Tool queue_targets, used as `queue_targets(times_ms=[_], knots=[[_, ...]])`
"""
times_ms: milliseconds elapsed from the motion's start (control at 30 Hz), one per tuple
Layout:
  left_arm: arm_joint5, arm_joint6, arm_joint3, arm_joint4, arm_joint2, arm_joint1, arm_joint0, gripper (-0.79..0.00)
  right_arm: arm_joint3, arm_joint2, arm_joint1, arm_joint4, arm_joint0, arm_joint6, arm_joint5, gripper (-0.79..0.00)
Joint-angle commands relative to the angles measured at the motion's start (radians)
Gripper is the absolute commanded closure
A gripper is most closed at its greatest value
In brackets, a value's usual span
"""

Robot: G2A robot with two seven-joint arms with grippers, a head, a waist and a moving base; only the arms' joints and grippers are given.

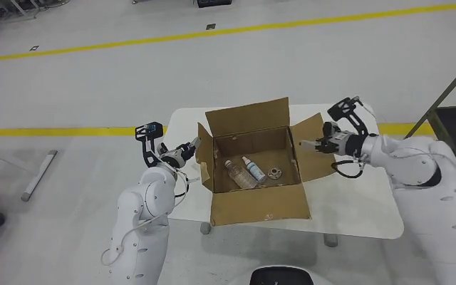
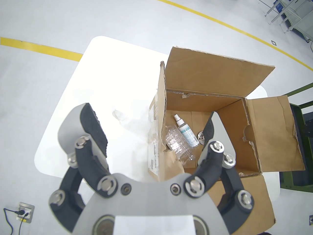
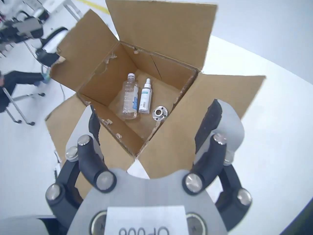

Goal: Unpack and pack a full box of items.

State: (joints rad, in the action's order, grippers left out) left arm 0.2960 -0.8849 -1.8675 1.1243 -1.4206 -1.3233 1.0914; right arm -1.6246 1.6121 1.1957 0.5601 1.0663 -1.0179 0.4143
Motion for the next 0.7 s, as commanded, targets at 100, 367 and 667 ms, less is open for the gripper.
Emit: queue_targets(times_ms=[100, 367, 667], knots=[[0.000, 0.000, 0.000, 0.000, 0.000, 0.000, 0.000, -0.785, 0.139, 0.168, -0.026, -0.235, 0.047, -0.066, 0.053, -0.767], [0.000, 0.000, 0.000, 0.000, 0.000, 0.000, 0.000, -0.785, 0.424, 0.141, -0.051, -0.431, -0.052, -0.249, 0.139, -0.360], [0.000, 0.000, 0.000, 0.000, 0.000, 0.000, 0.000, -0.785, 0.546, -0.025, -0.045, -0.488, -0.134, -0.258, 0.130, -0.305]])
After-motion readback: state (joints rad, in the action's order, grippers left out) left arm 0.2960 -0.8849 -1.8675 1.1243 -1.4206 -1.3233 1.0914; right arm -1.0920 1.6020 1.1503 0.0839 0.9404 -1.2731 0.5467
